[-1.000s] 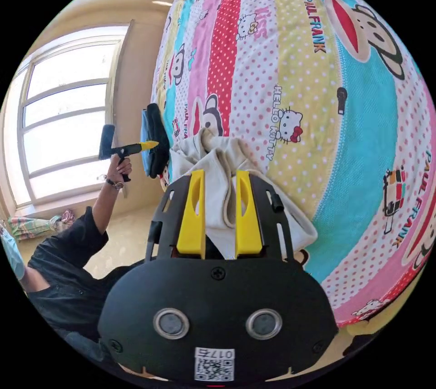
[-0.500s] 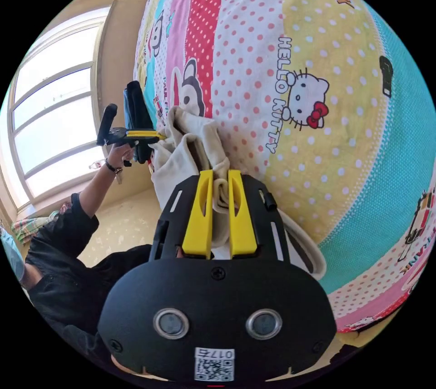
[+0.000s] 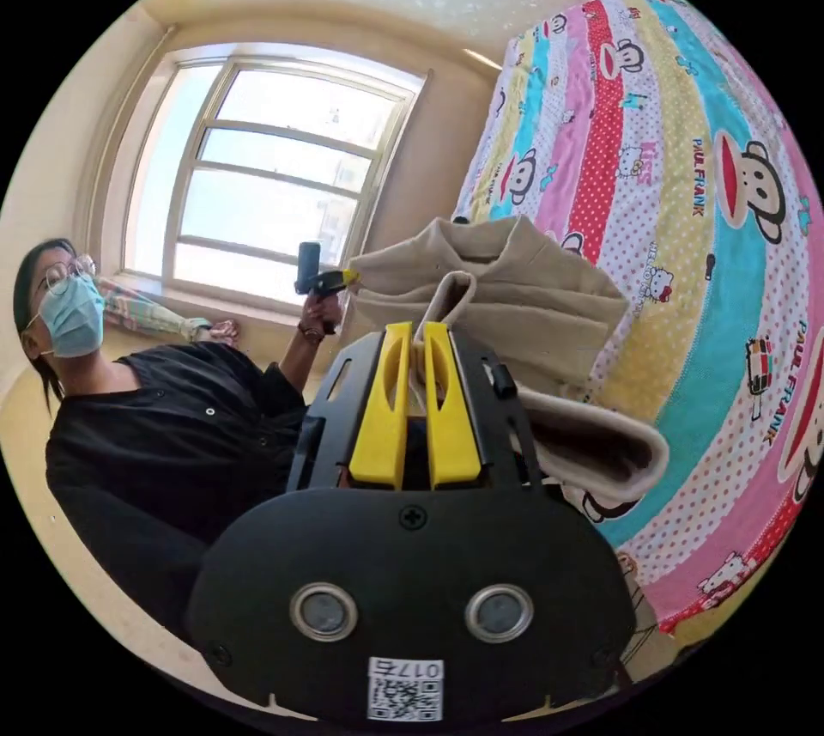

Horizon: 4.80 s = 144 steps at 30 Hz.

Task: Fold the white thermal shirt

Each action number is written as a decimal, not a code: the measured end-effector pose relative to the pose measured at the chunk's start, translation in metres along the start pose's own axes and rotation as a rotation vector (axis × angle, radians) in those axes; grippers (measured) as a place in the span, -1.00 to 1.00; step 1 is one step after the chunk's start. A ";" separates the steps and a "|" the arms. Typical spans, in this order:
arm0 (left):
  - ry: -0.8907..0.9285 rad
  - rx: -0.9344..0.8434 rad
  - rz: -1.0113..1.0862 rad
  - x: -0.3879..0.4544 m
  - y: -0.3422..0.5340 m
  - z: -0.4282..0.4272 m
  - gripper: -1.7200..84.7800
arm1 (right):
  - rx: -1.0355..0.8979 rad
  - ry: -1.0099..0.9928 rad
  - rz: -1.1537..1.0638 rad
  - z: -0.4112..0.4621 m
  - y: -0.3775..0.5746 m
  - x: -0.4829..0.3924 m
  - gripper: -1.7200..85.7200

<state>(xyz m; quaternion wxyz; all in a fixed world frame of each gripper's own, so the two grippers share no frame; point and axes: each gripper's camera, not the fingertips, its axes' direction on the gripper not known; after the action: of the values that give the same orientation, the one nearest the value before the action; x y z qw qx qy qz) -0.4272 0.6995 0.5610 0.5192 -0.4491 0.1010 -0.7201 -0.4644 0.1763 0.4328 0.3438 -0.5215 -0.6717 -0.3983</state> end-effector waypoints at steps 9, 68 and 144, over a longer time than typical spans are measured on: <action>0.173 0.213 0.149 0.088 0.064 -0.019 -0.96 | -0.174 -0.276 -0.026 0.040 0.104 0.023 -0.92; 1.027 0.491 1.156 0.348 0.389 0.031 -0.94 | 0.240 -0.163 -0.477 0.130 0.225 -0.081 -0.90; -0.501 0.140 -0.367 -0.248 0.088 -0.108 -0.66 | 0.050 1.016 0.616 -0.199 -0.007 0.085 -0.78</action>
<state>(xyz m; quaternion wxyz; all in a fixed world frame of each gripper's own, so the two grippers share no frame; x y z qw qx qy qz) -0.4369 0.8336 0.3107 0.4192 -0.5864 -0.1626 -0.6738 -0.4806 0.0338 0.5951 0.7343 -0.4283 -0.2499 -0.4637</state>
